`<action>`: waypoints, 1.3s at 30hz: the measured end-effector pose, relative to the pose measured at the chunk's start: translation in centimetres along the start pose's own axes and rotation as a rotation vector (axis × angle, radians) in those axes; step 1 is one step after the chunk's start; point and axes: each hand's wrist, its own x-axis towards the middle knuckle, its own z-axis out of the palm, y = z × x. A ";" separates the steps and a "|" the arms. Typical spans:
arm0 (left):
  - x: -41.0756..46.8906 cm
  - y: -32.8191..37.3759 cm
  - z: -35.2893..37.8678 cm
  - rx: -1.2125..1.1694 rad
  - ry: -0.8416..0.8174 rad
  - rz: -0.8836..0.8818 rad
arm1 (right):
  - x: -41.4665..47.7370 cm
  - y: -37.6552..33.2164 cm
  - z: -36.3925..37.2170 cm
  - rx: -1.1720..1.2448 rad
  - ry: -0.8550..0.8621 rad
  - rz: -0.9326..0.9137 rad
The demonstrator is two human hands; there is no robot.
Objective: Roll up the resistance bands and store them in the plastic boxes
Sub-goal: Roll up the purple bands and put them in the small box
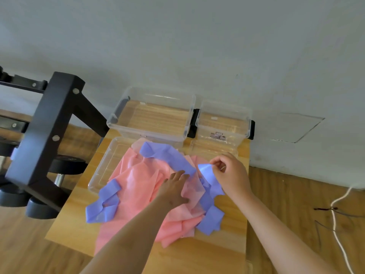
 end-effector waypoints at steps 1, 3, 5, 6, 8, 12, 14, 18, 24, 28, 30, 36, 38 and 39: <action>0.1 0.2 0.5 0.021 0.004 0.006 | -0.1 1.1 0.6 -0.018 -0.017 0.021; 0.4 0.5 1.7 0.083 0.028 0.028 | -0.6 3.4 2.0 -0.048 -0.064 0.065; 0.7 0.9 3.0 0.135 0.019 0.063 | -1.4 5.9 3.4 -0.104 -0.099 0.115; 0.8 1.1 3.7 0.143 0.007 0.078 | -1.8 7.2 4.0 -0.137 -0.101 0.139; 0.9 1.6 5.0 0.129 0.002 0.149 | -2.6 9.8 4.9 -0.181 -0.112 0.197; 1.6 0.8 7.9 0.126 -0.060 0.166 | -3.9 13.6 6.7 -0.280 -0.331 0.250; 1.5 0.6 8.5 0.130 -0.046 0.168 | -4.7 14.5 7.6 -0.313 -0.421 0.250; 1.4 -0.6 9.4 0.172 -0.021 0.153 | -5.7 14.9 9.0 -0.511 -0.545 0.172; 0.2 -5.3 8.6 0.228 0.156 0.165 | -6.7 14.9 11.0 -0.577 -0.443 0.063; -0.7 -8.6 7.4 0.248 0.201 0.114 | -5.9 14.4 12.0 -0.617 -0.331 -0.076; -0.9 -9.7 7.1 0.239 0.217 0.071 | -5.3 14.5 12.5 -0.614 -0.255 -0.117; -1.3 -10.6 7.5 0.227 0.212 0.045 | -4.9 13.1 13.2 -0.625 -0.521 -0.063; -1.3 -10.4 7.7 0.236 0.219 0.075 | -5.4 13.1 13.5 -0.579 -0.558 -0.087; -1.3 -10.3 7.8 0.226 0.211 0.086 | -5.8 13.2 13.9 -0.525 -0.569 -0.109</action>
